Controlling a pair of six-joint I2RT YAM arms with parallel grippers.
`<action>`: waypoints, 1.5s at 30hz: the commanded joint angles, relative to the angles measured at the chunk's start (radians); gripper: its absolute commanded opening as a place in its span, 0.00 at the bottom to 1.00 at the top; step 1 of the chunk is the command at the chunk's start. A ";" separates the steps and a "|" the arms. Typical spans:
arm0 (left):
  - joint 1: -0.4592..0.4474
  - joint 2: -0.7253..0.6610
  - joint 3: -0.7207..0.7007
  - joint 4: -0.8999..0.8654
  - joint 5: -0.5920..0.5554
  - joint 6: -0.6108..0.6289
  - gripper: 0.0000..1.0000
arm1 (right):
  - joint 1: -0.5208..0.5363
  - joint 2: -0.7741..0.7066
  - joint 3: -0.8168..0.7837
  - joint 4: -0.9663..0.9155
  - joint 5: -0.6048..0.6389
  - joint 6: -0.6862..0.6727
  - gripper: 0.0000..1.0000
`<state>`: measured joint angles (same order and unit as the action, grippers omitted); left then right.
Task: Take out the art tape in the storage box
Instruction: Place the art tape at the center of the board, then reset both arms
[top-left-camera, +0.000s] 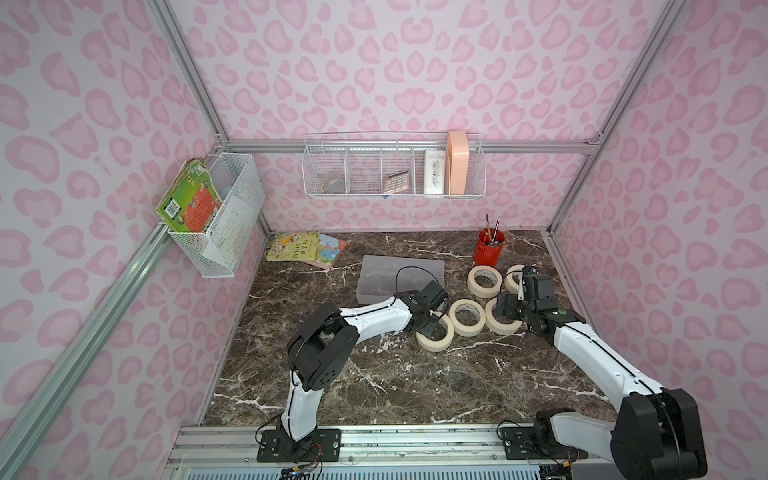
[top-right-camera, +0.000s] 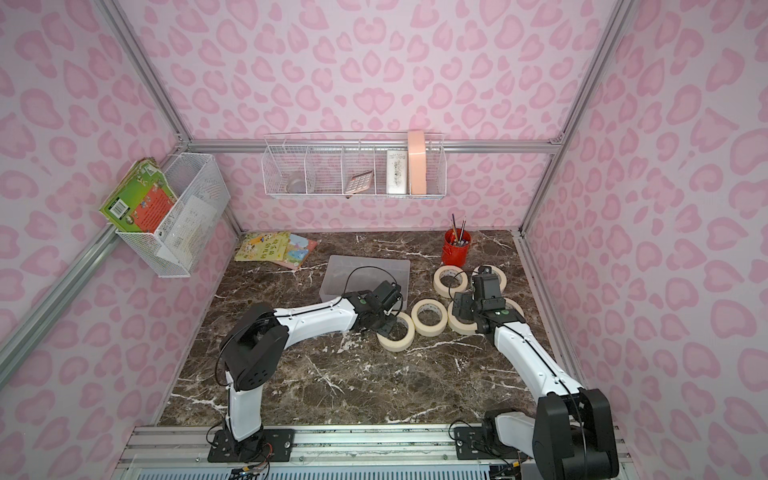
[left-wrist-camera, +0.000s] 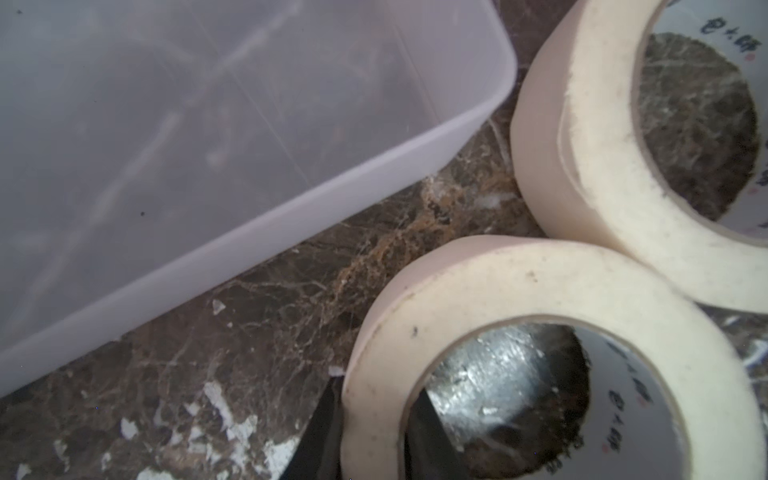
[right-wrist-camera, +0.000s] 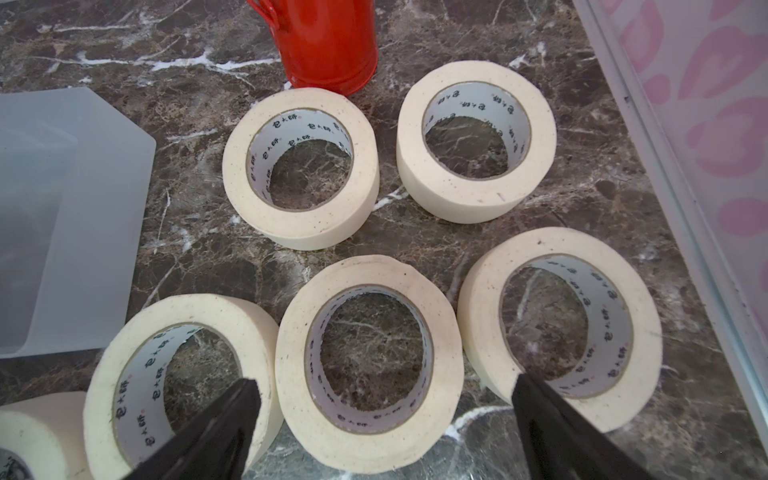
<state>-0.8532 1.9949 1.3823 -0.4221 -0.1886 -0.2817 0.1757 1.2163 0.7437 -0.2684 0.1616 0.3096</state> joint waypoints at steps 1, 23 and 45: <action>0.003 0.021 0.030 -0.030 -0.086 0.008 0.00 | -0.005 -0.005 -0.002 0.047 0.003 -0.004 0.99; 0.115 -0.260 0.094 -0.138 -0.229 0.108 0.98 | -0.007 -0.117 -0.371 0.808 0.180 -0.174 1.00; 0.732 -0.462 -0.670 0.721 -0.172 0.295 0.99 | -0.070 0.305 -0.589 1.698 0.125 -0.322 1.00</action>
<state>-0.1394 1.4956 0.7280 0.1341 -0.4274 -0.0437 0.1139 1.4609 0.1532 1.2613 0.3202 0.0124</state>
